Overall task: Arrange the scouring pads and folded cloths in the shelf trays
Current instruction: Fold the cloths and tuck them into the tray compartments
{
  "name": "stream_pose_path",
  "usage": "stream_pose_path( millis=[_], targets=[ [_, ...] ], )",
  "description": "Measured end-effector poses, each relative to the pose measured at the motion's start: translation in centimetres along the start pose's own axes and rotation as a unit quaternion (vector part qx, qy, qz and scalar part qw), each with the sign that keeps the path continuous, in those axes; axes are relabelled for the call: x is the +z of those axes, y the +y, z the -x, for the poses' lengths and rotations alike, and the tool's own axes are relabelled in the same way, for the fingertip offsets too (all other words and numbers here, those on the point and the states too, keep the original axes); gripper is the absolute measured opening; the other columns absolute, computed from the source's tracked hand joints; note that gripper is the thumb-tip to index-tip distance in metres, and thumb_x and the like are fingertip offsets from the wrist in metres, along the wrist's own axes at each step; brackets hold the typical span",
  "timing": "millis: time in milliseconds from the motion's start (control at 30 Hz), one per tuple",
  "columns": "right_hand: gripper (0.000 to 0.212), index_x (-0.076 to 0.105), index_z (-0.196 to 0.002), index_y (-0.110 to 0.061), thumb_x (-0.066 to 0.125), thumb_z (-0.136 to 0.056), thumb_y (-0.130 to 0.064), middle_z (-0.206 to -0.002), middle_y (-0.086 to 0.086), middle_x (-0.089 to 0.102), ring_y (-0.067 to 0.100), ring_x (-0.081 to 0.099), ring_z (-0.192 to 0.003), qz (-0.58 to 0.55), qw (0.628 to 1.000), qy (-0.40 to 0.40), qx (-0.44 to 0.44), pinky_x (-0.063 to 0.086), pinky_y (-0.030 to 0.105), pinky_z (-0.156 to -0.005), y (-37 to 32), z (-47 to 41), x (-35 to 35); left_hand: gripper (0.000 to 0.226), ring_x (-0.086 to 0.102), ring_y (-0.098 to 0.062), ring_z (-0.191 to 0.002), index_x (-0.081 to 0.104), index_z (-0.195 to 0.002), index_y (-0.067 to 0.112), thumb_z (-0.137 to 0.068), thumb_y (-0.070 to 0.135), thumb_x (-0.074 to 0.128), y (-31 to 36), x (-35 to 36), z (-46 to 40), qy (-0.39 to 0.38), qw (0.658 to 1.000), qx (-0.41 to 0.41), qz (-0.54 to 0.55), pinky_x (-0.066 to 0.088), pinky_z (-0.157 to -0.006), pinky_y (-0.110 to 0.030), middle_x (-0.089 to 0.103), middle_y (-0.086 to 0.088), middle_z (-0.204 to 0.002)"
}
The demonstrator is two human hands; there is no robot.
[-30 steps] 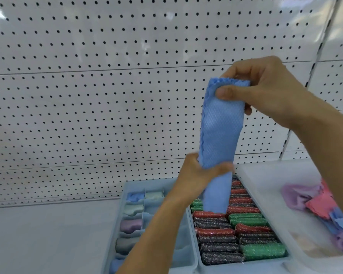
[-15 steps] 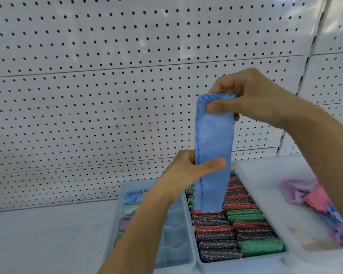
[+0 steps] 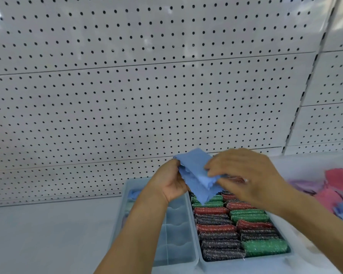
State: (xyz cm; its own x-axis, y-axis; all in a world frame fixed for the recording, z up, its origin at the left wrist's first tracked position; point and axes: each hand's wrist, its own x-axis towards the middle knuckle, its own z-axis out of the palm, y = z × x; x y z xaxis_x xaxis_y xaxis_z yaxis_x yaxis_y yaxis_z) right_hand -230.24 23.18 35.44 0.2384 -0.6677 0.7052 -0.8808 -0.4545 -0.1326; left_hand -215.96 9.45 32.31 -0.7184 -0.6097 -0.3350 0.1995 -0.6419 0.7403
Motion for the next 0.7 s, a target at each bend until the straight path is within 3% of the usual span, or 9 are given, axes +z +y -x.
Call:
stream_pose_path(
  millis=[100, 233, 300, 367, 467, 533, 600, 633, 700],
  targets=[
    [0.008, 0.072, -0.087, -0.019, 0.066, -0.083, -0.023, -0.102, -0.01, 0.071, 0.01, 0.066, -0.1, 0.018, 0.999, -0.01, -0.034, 0.055, 0.037, -0.072, 0.4, 1.2, 0.7, 0.032, 0.05, -0.014, -0.055, 0.045, -0.069, 0.011, -0.097, 0.003, 0.032, 0.2, -0.1, 0.1, 0.01, 1.0, -0.002, -0.012, 0.049, -0.051, -0.02, 0.051, -0.004, -0.059],
    [0.03, 0.063, -0.103, -0.021, 0.07, -0.084, -0.043, -0.12, -0.001, 0.065, 0.018, 0.058, -0.114, 0.094, 0.991, -0.06, -0.08, 0.054, 0.036, -0.082, 0.5, 2.3, 1.9, 0.029, 0.045, -0.013, -0.06, 0.045, -0.07, 0.012, -0.096, 0.004, 0.036, 0.1, -0.1, -0.2, 0.014, 1.0, -0.01, 0.025, 0.048, -0.052, -0.02, 0.046, -0.002, -0.065],
    [0.027, 0.055, -0.108, -0.021, 0.069, -0.085, -0.026, -0.123, 0.001, 0.06, 0.021, 0.056, -0.114, 0.179, 0.976, -0.047, -0.116, 0.052, 0.035, -0.083, 0.9, 2.5, 2.5, 0.024, 0.05, -0.015, -0.068, 0.051, -0.077, 0.009, -0.097, 0.006, 0.039, -0.1, -0.1, -0.3, 0.007, 0.999, -0.018, 0.035, 0.051, -0.057, -0.023, 0.05, -0.004, -0.073],
    [0.029, 0.054, -0.104, -0.021, 0.062, -0.081, -0.007, -0.114, 0.0, 0.062, 0.019, 0.056, -0.106, 0.181, 0.978, -0.005, -0.108, 0.047, 0.03, -0.084, 0.9, 2.2, 2.6, 0.019, 0.055, -0.016, -0.07, 0.053, -0.085, 0.008, -0.097, 0.006, 0.038, -0.5, -0.1, -0.1, -0.009, 0.999, -0.019, 0.033, 0.052, -0.062, -0.027, 0.055, -0.006, -0.077],
    [0.022, 0.058, -0.091, -0.032, 0.055, -0.079, -0.014, -0.083, -0.012, 0.066, 0.003, 0.052, -0.08, 0.025, 0.994, 0.067, 0.083, 0.039, 0.019, -0.078, -1.0, 0.4, 1.5, 0.022, 0.071, -0.021, -0.076, 0.062, -0.101, 0.0, -0.096, 0.009, 0.043, -1.7, -0.5, 0.7, -0.053, 0.998, -0.001, -0.019, 0.06, -0.07, -0.034, 0.071, -0.014, -0.088],
    [0.014, 0.064, -0.083, -0.027, 0.06, -0.084, -0.013, -0.077, -0.007, 0.064, 0.002, 0.05, -0.067, -0.142, 0.958, 0.09, 0.23, 0.04, 0.015, -0.069, -1.5, -0.9, 0.5, 0.041, 0.067, -0.025, -0.102, 0.063, -0.12, 0.006, -0.084, 0.025, 0.07, -2.4, -0.9, 1.7, -0.123, 0.991, 0.024, -0.054, 0.055, -0.089, -0.045, 0.067, -0.015, -0.118],
    [0.005, 0.067, -0.082, -0.012, 0.066, -0.086, -0.009, -0.077, 0.012, 0.063, 0.013, 0.05, -0.065, -0.262, 0.913, 0.064, 0.307, 0.042, 0.027, -0.063, -0.9, -2.2, -0.7, 0.069, 0.057, -0.029, -0.118, 0.065, -0.124, 0.007, -0.066, 0.037, 0.086, -2.7, -1.6, 1.8, -0.182, 0.982, 0.035, 0.032, 0.048, -0.097, -0.048, 0.057, -0.015, -0.134],
    [0.003, 0.067, -0.085, -0.007, 0.067, -0.087, -0.01, -0.08, 0.021, 0.061, 0.018, 0.05, -0.066, -0.296, 0.893, 0.037, 0.337, 0.041, 0.032, -0.061, -0.4, -2.7, -1.2, 0.079, 0.053, -0.03, -0.125, 0.061, -0.129, 0.005, -0.066, 0.046, 0.084, -2.5, -1.6, 2.0, -0.216, 0.973, 0.041, 0.062, 0.045, -0.102, -0.049, 0.053, -0.015, -0.14],
    [0.004, 0.069, -0.088, -0.009, 0.066, -0.088, -0.012, -0.075, 0.013, 0.063, 0.017, 0.054, -0.064, -0.323, 0.871, -0.022, 0.371, 0.042, 0.03, -0.054, 0.2, -3.2, -1.5, 0.095, 0.046, -0.03, -0.134, 0.048, -0.141, 0.005, -0.071, 0.066, 0.07, -2.3, -1.2, 2.1, -0.237, 0.966, 0.106, -0.021, 0.039, -0.109, -0.05, 0.047, -0.014, -0.146]
  ],
)
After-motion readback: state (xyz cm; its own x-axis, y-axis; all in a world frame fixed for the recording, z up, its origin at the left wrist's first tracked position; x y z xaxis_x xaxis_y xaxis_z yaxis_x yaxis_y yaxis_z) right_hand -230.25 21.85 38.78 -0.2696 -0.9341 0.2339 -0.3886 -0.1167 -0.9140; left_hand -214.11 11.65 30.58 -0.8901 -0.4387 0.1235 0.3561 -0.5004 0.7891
